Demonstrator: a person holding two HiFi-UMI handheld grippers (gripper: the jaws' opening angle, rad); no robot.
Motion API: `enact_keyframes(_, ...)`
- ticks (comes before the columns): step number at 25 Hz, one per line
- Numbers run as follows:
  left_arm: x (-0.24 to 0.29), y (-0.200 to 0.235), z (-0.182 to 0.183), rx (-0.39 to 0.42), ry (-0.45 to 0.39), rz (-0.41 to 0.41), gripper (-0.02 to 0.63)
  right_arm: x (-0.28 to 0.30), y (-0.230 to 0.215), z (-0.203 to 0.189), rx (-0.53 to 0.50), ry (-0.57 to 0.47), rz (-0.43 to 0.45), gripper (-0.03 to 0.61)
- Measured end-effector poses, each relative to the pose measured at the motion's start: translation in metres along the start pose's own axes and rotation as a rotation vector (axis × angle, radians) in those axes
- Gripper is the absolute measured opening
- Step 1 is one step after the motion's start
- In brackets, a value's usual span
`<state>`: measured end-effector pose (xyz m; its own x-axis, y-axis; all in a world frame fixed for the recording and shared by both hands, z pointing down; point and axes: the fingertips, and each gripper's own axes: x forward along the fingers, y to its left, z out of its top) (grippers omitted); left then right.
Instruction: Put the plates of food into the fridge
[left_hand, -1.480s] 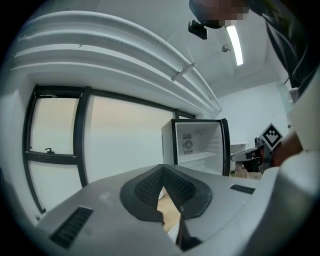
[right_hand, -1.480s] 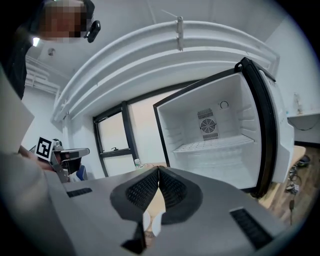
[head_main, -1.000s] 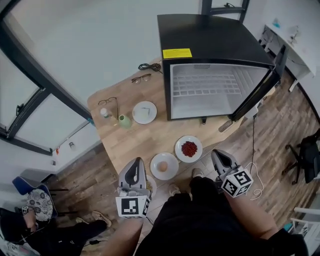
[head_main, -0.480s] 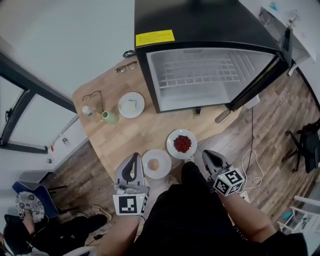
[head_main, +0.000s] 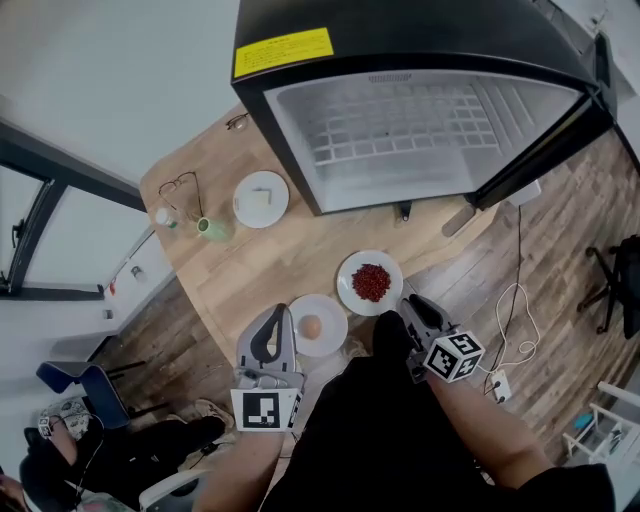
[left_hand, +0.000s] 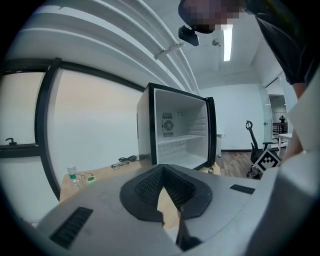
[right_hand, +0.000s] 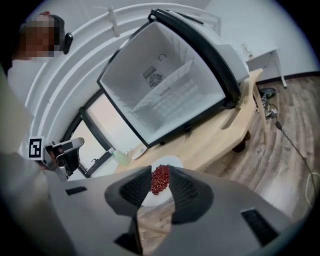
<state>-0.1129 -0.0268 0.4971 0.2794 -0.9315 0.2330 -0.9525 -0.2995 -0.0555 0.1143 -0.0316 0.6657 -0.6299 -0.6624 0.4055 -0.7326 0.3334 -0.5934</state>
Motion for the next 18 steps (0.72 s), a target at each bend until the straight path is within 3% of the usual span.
enact_keyframes(2,0.005,0.0,-0.005,0.003,0.017,-0.003,0.003,0.007,-0.011,-0.007,0.054,0.02,-0.006,0.153)
enact_keyframes(6,0.014,-0.004,-0.011,-0.012,0.046,-0.014,0.003,0.02,-0.025,-0.016,0.123,0.042,-0.012,0.195)
enact_keyframes(15,0.034,-0.012,-0.013,-0.007,0.065,-0.024,0.003,0.047,-0.044,-0.043,0.312,0.135,0.03,0.19)
enact_keyframes(18,0.03,-0.006,-0.019,-0.034,0.089,-0.003,0.004,0.052,-0.04,-0.044,0.371,0.14,0.068,0.126)
